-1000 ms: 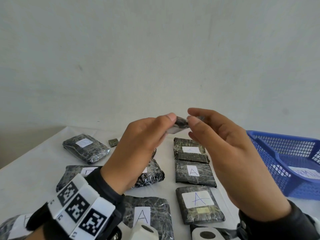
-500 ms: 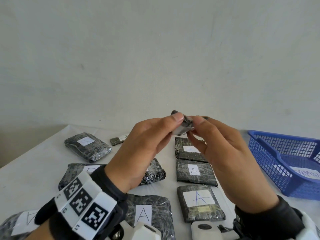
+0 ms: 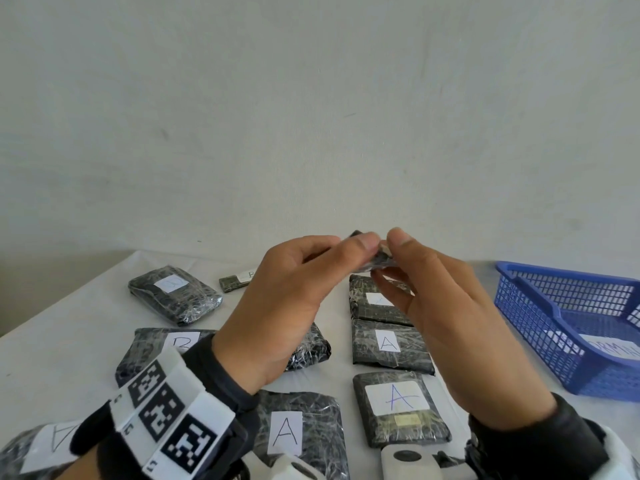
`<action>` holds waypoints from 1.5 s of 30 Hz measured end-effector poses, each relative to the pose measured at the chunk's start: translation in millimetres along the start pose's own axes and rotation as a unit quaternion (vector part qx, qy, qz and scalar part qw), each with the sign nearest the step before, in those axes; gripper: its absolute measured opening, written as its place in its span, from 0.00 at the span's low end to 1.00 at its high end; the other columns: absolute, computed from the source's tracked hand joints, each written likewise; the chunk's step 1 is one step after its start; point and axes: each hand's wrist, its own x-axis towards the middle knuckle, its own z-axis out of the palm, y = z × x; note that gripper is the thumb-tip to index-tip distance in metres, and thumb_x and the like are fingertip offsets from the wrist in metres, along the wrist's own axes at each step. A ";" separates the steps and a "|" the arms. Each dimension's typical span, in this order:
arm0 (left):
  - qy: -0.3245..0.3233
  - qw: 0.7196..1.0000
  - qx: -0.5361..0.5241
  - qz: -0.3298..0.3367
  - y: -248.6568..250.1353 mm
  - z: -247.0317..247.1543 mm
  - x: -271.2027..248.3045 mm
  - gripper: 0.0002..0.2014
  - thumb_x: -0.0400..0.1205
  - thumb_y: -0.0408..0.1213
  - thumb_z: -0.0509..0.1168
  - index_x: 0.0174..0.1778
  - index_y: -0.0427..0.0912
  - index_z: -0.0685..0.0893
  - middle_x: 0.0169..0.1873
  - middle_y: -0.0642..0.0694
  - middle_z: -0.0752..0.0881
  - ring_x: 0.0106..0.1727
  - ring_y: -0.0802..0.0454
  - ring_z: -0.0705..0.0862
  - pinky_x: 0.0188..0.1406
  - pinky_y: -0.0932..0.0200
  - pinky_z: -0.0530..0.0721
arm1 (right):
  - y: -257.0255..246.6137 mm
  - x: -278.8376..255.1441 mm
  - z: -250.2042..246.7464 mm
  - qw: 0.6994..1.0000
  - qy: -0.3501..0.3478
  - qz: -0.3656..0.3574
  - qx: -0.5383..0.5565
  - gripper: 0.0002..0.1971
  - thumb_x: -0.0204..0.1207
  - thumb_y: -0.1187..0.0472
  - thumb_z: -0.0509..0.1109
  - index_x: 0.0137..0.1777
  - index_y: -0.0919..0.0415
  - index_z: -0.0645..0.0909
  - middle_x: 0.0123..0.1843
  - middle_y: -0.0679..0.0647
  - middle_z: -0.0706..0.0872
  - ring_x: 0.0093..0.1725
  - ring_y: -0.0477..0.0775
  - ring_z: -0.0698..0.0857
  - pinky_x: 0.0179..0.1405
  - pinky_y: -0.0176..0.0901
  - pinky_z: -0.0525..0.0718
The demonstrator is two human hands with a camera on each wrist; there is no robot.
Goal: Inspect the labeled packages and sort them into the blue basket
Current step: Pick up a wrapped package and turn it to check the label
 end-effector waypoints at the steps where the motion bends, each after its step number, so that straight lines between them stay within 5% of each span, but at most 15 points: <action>1: 0.005 1.000 0.011 0.001 -0.2 -0.6 0.0 0.36 0.70 0.66 0.74 0.51 0.31 0.89 0.45 0.32 0.81 0.55 0.43 0.79 0.81 0.24 0.69 | -0.4 -0.1 0.7 1.000 0.000 0.009 0.004 0.34 0.73 0.23 0.68 0.58 0.53 0.90 0.63 0.84 0.79 0.67 0.85 0.74 0.62 0.90 0.76; 3: 0.032 0.999 0.033 -0.003 -3.2 -3.1 1.0 0.35 0.66 0.62 0.75 0.59 0.37 0.90 0.50 0.36 0.90 0.63 0.48 0.87 0.81 0.33 0.74 | 0.7 1.4 -1.0 0.999 0.012 0.029 0.033 0.36 0.72 0.27 0.72 0.57 0.63 0.87 0.58 0.81 0.86 0.70 0.81 0.67 0.61 0.91 0.77; 4: 0.049 0.998 0.038 -0.017 -5.6 -5.2 1.6 0.39 0.63 0.61 0.77 0.67 0.42 0.87 0.54 0.46 0.92 0.67 0.53 0.87 0.82 0.40 0.74 | 2.5 3.0 -3.5 0.997 0.018 0.045 0.057 0.30 0.74 0.35 0.75 0.55 0.65 0.88 0.53 0.74 0.91 0.53 0.50 0.70 0.64 0.85 0.81; 5: 0.057 0.997 0.044 -0.031 -7.3 -6.6 1.7 0.44 0.60 0.60 0.78 0.74 0.47 0.82 0.59 0.51 0.92 0.70 0.55 0.86 0.82 0.44 0.74 | 5.3 4.9 -7.0 0.994 0.021 0.066 0.089 0.22 0.77 0.45 0.78 0.53 0.67 0.90 0.52 0.69 0.93 0.55 0.70 0.92 0.66 0.72 0.88; 8: 0.022 0.998 0.037 -0.044 -11.0 -7.4 2.1 0.51 0.62 0.50 0.80 0.84 0.52 0.69 0.73 0.54 0.84 0.75 0.56 0.83 0.78 0.49 0.80 | 9.0 7.8 -14.4 0.985 0.023 0.118 0.122 0.14 0.79 0.71 0.76 0.64 0.68 0.85 0.51 0.65 0.95 0.50 0.60 0.96 0.53 0.44 0.94; 12: 0.062 0.998 0.006 -0.022 -9.4 -8.3 5.6 0.38 0.80 0.31 0.77 0.85 0.49 0.68 0.67 0.50 0.89 0.63 0.53 0.92 0.56 0.59 0.91 | 17.0 9.3 -16.2 0.995 0.047 0.091 -0.019 0.16 0.81 0.76 0.73 0.60 0.56 0.88 0.48 0.53 0.97 0.47 0.54 0.96 0.50 0.43 0.93; 18: 0.076 0.982 0.149 0.084 -8.8 -14.1 5.7 0.12 0.82 0.24 0.72 0.56 0.44 0.88 0.47 0.48 0.94 0.49 0.47 0.93 0.44 0.47 0.95 | 11.3 6.6 -13.1 0.989 0.001 0.054 -0.139 0.07 0.86 0.53 0.71 0.50 0.47 0.92 0.42 0.41 0.95 0.43 0.45 0.91 0.50 0.41 0.86; 23: 0.073 0.951 0.244 0.174 -8.2 -5.9 -0.5 0.10 0.80 0.34 0.74 0.56 0.47 0.90 0.46 0.60 0.93 0.53 0.61 0.92 0.46 0.60 0.92 | 2.4 3.1 -10.8 0.993 -0.050 0.082 -0.067 0.29 0.72 0.17 0.59 0.54 0.31 0.92 0.58 0.57 0.93 0.61 0.60 0.91 0.72 0.68 0.84; 28: 0.048 0.953 0.229 0.192 -11.2 -4.1 -1.0 0.10 0.82 0.28 0.73 0.58 0.43 0.89 0.49 0.57 0.93 0.56 0.60 0.91 0.41 0.68 0.89 | 7.0 2.3 -14.7 0.994 -0.058 0.093 0.009 0.25 0.65 0.21 0.63 0.53 0.28 0.91 0.55 0.34 0.93 0.66 0.45 0.89 0.78 0.59 0.81; 33: 0.022 0.969 0.186 0.163 -12.0 -5.2 -0.4 0.10 0.82 0.28 0.73 0.56 0.44 0.88 0.50 0.57 0.92 0.60 0.59 0.90 0.50 0.68 0.88 | 7.7 4.5 -14.1 0.997 -0.029 0.063 0.039 0.22 0.69 0.32 0.68 0.50 0.43 0.93 0.54 0.44 0.91 0.61 0.52 0.87 0.77 0.64 0.81; 35: 0.000 0.978 0.171 0.120 -10.4 -7.2 0.2 0.14 0.79 0.38 0.78 0.60 0.48 0.87 0.54 0.57 0.91 0.64 0.60 0.87 0.61 0.62 0.88 | 3.0 4.7 -12.9 0.998 -0.014 0.045 0.035 0.27 0.69 0.34 0.69 0.47 0.60 0.88 0.45 0.59 0.85 0.52 0.65 0.84 0.73 0.79 0.78; 38: -0.043 0.988 0.145 0.044 -7.1 -8.5 -0.6 0.31 0.70 0.62 0.70 0.69 0.54 0.83 0.51 0.69 0.89 0.59 0.71 0.85 0.63 0.69 0.80 | -3.0 3.0 -11.3 0.998 -0.030 0.027 0.046 0.43 0.63 0.27 0.78 0.46 0.73 0.77 0.46 0.57 0.75 0.51 0.57 0.72 0.66 0.94 0.67; 40: -0.055 0.995 0.087 0.016 -8.9 -9.2 0.5 0.35 0.70 0.66 0.68 0.69 0.49 0.84 0.45 0.66 0.90 0.55 0.67 0.86 0.70 0.58 0.82 | -3.3 2.6 -10.4 0.998 -0.045 0.018 0.041 0.46 0.64 0.24 0.76 0.50 0.74 0.80 0.45 0.70 0.78 0.51 0.60 0.75 0.67 0.93 0.68; 42: -0.064 0.996 0.056 0.001 -10.9 -8.3 1.5 0.35 0.70 0.70 0.71 0.63 0.48 0.89 0.54 0.39 0.89 0.61 0.49 0.82 0.78 0.25 0.73 | -5.3 1.8 -8.9 0.998 -0.048 0.011 0.028 0.36 0.71 0.31 0.74 0.56 0.68 0.86 0.54 0.79 0.80 0.55 0.75 0.81 0.70 0.88 0.71; 45: -0.046 0.999 0.020 -0.012 -13.3 -7.4 2.5 0.22 0.72 0.61 0.70 0.52 0.50 0.94 0.56 0.37 0.90 0.63 0.45 0.86 0.80 0.30 0.75 | -3.7 1.2 -10.3 0.999 -0.043 0.007 0.018 0.23 0.72 0.33 0.73 0.53 0.51 0.94 0.54 0.63 0.91 0.63 0.70 0.85 0.75 0.78 0.76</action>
